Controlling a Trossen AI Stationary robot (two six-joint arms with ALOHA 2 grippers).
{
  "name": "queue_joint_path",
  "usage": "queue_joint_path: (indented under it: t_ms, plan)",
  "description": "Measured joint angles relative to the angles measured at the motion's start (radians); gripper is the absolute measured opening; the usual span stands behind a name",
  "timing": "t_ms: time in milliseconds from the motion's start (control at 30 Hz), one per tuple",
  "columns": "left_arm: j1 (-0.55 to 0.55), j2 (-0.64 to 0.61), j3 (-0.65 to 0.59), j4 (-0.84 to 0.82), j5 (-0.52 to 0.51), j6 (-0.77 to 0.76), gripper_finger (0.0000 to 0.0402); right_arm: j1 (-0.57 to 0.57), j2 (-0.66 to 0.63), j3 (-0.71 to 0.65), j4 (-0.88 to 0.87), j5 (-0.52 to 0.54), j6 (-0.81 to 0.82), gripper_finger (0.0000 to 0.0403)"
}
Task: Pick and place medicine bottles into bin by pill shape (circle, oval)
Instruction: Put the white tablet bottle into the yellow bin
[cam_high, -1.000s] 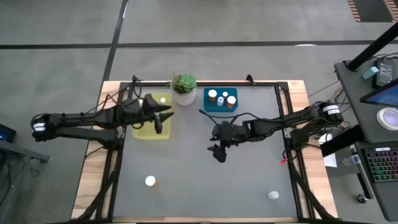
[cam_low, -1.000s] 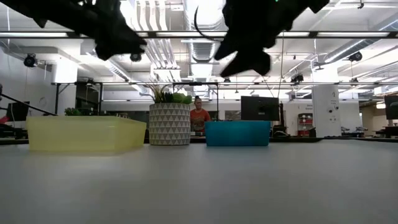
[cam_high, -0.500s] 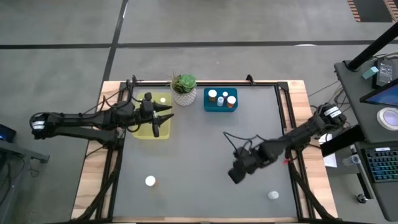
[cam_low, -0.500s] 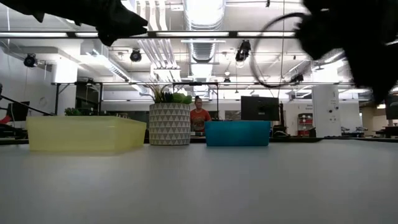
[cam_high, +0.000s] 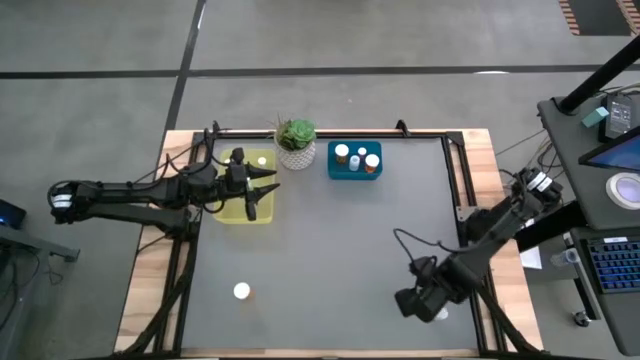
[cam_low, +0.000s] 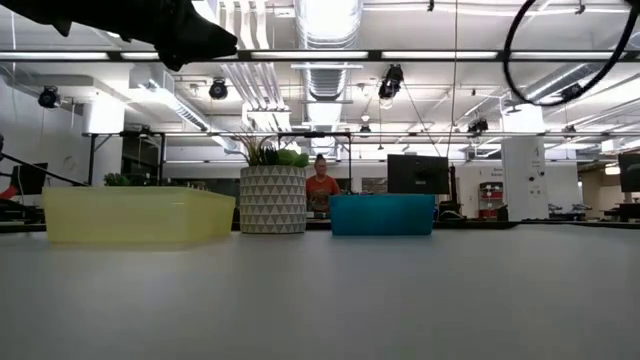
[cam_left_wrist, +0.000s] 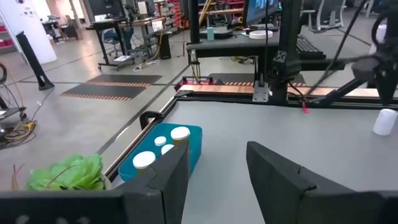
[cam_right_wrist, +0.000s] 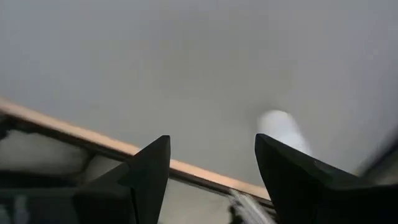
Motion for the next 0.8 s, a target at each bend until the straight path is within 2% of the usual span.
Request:
queue_joint_path:
  t_ms: [100,200,600,800]
  plan:
    - [0.000,-0.002,0.000,0.000,0.000,0.003,0.0144,0.045,0.000,0.060,-0.118,0.002,0.051,0.0226]
    - [0.000,-0.002,0.000,-0.001,0.000,0.002,0.0144,0.087,0.000,0.094,-0.158,0.001,0.111,0.0230]
    - [0.000,-0.001,0.000,-0.001,0.000,0.001,0.0144,0.233,0.003,0.074,-0.128,0.004,0.327,0.0305]
    - [0.000,0.001,0.000,-0.001,0.000,-0.001,0.0144,0.267,0.003,0.041,-0.115,0.014,0.389,0.0317]
